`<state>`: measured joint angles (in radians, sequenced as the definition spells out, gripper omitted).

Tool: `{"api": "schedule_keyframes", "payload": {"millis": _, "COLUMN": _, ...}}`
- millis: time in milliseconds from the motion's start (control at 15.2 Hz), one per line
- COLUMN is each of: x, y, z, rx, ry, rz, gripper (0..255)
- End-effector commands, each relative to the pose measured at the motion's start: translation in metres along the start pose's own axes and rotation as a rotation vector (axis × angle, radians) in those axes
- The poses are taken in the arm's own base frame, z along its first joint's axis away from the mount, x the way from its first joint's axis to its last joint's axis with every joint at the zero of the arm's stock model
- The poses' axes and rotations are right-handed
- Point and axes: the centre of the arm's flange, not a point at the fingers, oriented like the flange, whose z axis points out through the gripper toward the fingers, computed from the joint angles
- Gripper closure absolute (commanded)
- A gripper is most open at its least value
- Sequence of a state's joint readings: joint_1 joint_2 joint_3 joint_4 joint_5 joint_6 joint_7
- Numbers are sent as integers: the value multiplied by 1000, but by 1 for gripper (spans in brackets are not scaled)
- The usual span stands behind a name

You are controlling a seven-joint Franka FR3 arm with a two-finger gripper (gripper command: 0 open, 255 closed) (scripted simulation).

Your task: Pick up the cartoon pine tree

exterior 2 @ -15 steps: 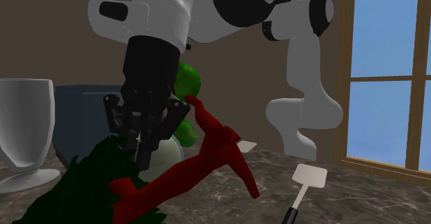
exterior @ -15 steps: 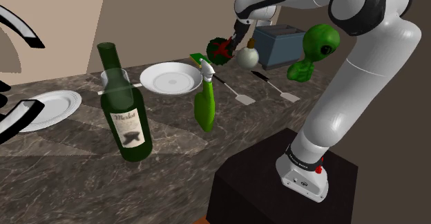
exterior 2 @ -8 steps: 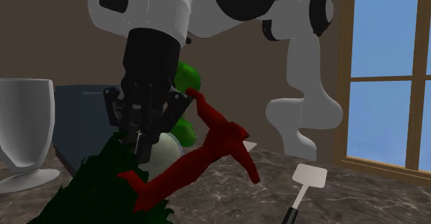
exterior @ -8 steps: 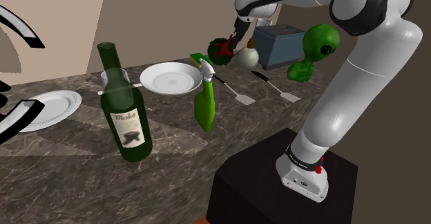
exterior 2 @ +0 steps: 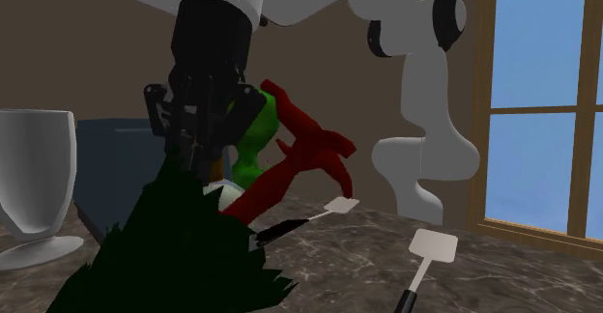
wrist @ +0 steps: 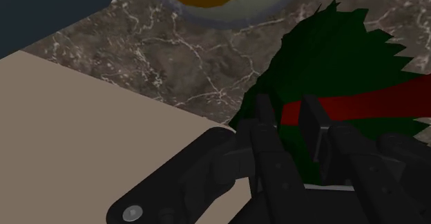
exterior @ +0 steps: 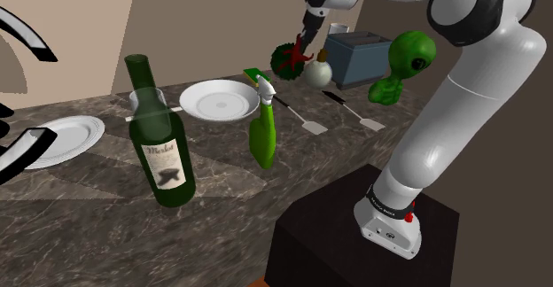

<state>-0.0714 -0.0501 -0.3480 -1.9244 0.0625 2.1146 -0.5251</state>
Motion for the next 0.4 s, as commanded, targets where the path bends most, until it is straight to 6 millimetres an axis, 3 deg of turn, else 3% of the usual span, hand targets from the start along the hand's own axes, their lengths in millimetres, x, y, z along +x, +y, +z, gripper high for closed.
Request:
{"api": "schedule_keyframes", "payload": {"millis": 0, "x": 4, "y": 1, "z": -12, "rx": 0, "ry": 2, "rz": 0, "gripper": 255}}
{"api": "schedule_keyframes", "payload": {"millis": 330, "x": 8, "y": 1, "z": -28, "rx": 0, "ry": 2, "rz": 0, "gripper": 255}}
